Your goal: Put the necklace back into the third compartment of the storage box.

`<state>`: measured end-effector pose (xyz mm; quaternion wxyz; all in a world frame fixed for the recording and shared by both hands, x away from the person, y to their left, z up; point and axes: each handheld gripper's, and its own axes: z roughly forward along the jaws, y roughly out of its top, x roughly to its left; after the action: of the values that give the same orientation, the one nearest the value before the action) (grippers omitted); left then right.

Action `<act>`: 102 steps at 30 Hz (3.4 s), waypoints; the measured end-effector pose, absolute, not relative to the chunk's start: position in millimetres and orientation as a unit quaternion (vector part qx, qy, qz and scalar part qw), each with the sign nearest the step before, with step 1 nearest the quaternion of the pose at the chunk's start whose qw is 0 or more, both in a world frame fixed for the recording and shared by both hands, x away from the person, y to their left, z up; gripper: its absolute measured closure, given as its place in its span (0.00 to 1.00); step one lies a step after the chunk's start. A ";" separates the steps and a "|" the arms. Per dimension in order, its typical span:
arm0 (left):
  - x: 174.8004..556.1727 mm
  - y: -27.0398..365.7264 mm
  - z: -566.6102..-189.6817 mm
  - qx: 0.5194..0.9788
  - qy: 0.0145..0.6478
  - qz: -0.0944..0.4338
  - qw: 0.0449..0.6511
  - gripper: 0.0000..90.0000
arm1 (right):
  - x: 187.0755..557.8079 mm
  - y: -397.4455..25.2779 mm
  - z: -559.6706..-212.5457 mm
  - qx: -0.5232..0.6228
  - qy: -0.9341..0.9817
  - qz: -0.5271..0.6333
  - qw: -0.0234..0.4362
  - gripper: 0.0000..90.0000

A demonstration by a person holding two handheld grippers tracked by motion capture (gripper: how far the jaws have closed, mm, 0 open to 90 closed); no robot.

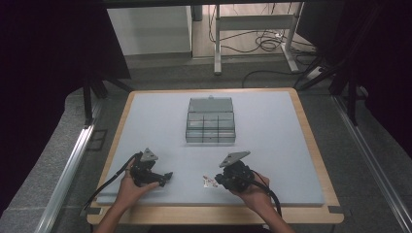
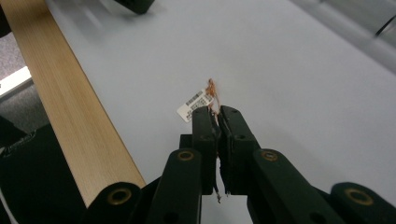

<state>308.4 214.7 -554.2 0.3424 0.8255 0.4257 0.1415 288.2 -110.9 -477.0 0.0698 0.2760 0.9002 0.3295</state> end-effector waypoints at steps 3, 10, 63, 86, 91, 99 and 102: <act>308.4 214.7 -554.2 0.826 0.426 0.142 0.342 0.00 | 288.6 -111.0 -470.8 0.274 0.898 0.337 0.072 0.93; 308.3 214.7 -554.2 0.826 0.426 0.142 0.342 0.00 | 296.0 -114.0 -453.6 0.275 0.888 0.362 0.066 0.93; 308.2 214.8 -554.0 0.826 0.426 0.141 0.341 0.00 | 332.4 -121.6 -330.6 0.281 0.838 0.455 0.107 0.93; 308.2 214.8 -554.0 0.826 0.426 0.140 0.341 0.00 | 359.4 -133.4 -314.5 0.309 0.815 0.477 0.116 0.93; 308.2 214.8 -554.0 0.826 0.426 0.140 0.341 0.00 | 361.9 -137.0 -307.7 0.312 0.807 0.487 0.117 0.93; 308.2 214.8 -554.0 0.826 0.426 0.140 0.341 0.00 | 372.0 -143.5 -300.1 0.325 0.803 0.484 0.125 0.93; 308.2 214.9 -554.0 0.826 0.426 0.140 0.341 0.00 | 378.8 -146.5 -298.3 0.332 0.800 0.482 0.129 0.93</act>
<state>308.2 214.9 -554.0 0.3412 0.8262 0.4258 0.1404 378.8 -146.5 -298.3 0.1287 0.3319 0.8005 0.4822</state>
